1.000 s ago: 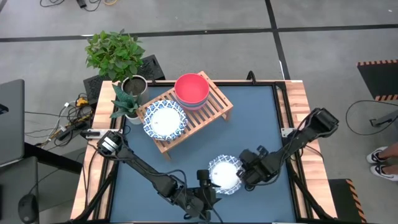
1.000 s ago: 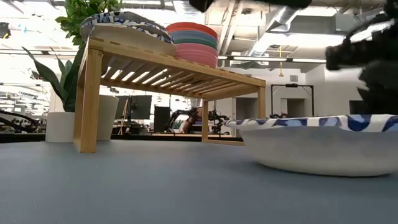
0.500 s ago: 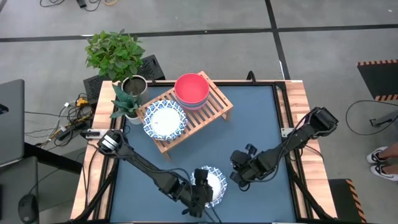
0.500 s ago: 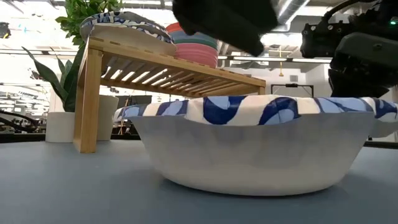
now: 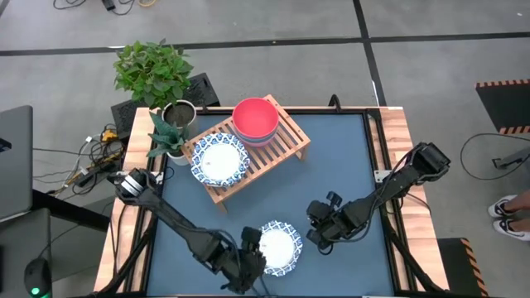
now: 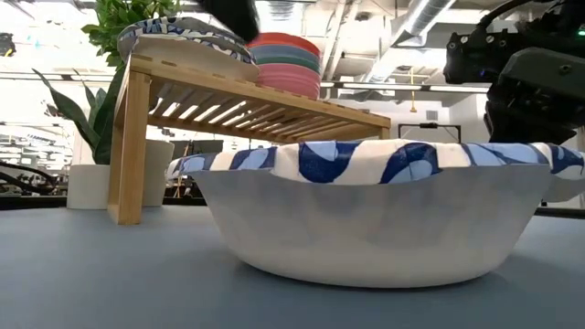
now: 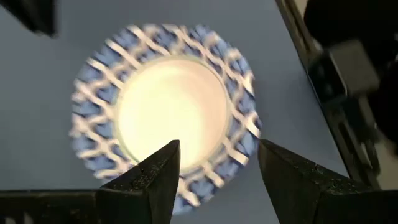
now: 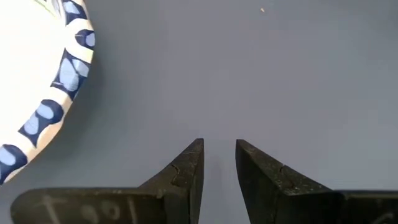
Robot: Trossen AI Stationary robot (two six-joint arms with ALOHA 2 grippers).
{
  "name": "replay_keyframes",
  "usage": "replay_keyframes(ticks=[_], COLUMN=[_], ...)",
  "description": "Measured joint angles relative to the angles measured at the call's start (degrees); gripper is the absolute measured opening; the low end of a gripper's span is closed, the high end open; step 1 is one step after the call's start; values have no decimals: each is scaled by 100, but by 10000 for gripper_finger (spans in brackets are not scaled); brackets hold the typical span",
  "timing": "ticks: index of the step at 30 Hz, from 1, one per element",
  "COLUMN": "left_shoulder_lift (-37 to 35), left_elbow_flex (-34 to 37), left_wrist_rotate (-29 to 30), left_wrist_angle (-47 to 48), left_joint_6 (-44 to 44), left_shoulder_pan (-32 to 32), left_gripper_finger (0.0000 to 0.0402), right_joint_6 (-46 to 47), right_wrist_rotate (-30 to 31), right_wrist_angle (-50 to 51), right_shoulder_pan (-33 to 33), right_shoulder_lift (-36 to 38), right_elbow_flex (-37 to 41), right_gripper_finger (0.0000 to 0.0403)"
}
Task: Place and stack bowls onto a shelf
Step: Stack the white patterned bowl on top of the other white patterned bowls on the shelf
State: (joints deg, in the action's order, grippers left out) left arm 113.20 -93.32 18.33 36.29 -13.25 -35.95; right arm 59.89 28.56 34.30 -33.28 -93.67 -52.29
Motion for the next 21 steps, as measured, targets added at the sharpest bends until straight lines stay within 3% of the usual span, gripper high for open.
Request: replay_keyframes(ticks=[13, 21], left_shoulder_lift=[737, 1073], left_elbow_flex=[11, 11], left_wrist_rotate=[157, -122], left_wrist_angle=[-171, -101], left_joint_6=[18, 163], left_shoulder_pan=[-116, -5], left_gripper_finger=[200, 182], right_joint_6=[-40, -41], right_wrist_rotate=[-17, -16], right_wrist_angle=[3, 22], right_shoulder_pan=[-87, -124], right_shoulder_lift=[0, 4], right_elbow_flex=[5, 7], right_gripper_finger=[118, 118])
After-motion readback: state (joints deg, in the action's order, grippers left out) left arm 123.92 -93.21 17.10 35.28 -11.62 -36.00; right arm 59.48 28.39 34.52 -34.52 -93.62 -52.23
